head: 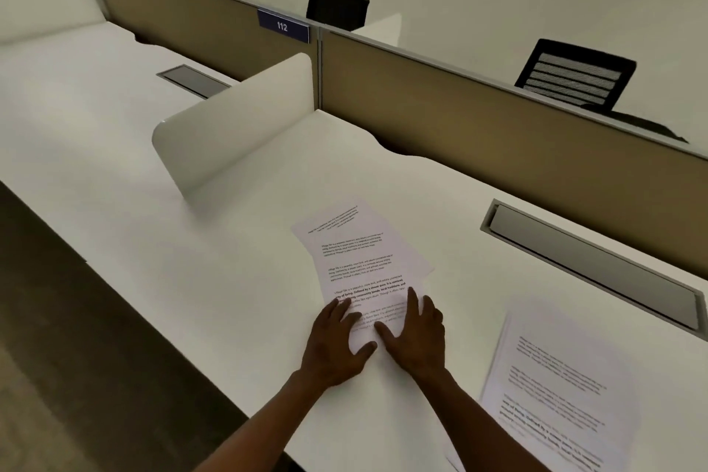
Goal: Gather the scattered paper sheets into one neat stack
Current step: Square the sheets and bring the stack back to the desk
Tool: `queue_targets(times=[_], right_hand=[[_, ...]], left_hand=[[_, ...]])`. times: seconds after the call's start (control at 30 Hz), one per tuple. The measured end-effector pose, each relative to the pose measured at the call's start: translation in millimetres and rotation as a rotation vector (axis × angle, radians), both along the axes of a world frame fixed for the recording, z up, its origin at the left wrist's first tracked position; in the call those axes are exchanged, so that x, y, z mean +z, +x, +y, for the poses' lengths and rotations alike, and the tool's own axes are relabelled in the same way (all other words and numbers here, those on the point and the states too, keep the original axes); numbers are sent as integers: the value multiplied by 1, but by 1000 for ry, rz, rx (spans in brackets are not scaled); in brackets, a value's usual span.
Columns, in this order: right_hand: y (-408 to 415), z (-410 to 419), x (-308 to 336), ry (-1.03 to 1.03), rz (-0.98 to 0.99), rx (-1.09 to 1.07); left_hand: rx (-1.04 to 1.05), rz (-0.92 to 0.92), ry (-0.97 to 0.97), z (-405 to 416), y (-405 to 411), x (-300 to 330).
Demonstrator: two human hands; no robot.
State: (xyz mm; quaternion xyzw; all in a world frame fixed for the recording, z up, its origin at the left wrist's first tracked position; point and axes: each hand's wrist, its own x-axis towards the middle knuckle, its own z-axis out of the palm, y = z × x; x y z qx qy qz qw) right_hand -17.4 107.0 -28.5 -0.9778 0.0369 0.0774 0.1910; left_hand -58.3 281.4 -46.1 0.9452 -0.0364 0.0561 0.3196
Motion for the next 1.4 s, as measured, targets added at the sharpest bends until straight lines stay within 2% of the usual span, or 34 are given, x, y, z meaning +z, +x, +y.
queue_targets(times=[0.13,0.27,0.33,0.4,0.5,0.6,0.7,0.9,1.0,1.27,1.33,1.4], right_hand=[[14,16,14,134,-15,-158],[31,26,21,403,5,-329],[40,29,28,523,1,-410],[54,27,37,557,-18,-391],[85,21,51,474,4,-152],[120,18,61,263,39,26],[143,19,57,139,51,78],[166,17,40,-38,95,77],[165,19,32,-6,157,44],[158,31,33,-13,85,-54],[161,29,34,70,126,-122],[163,24,38,264,204,-287]], left_hand=[[2,-17,5,3,2,-2],[-47,25,36,8,8,-4],[-67,39,-2,12,14,-4],[-55,-4,-61,17,20,-2],[57,-153,-92,24,31,-3],[143,-34,-24,31,42,-7],[78,97,90,36,52,-16],[42,130,137,38,70,-17],[53,103,106,41,79,-16],[76,78,72,44,93,-16],[83,97,44,43,95,-16],[86,97,24,45,95,-15]])
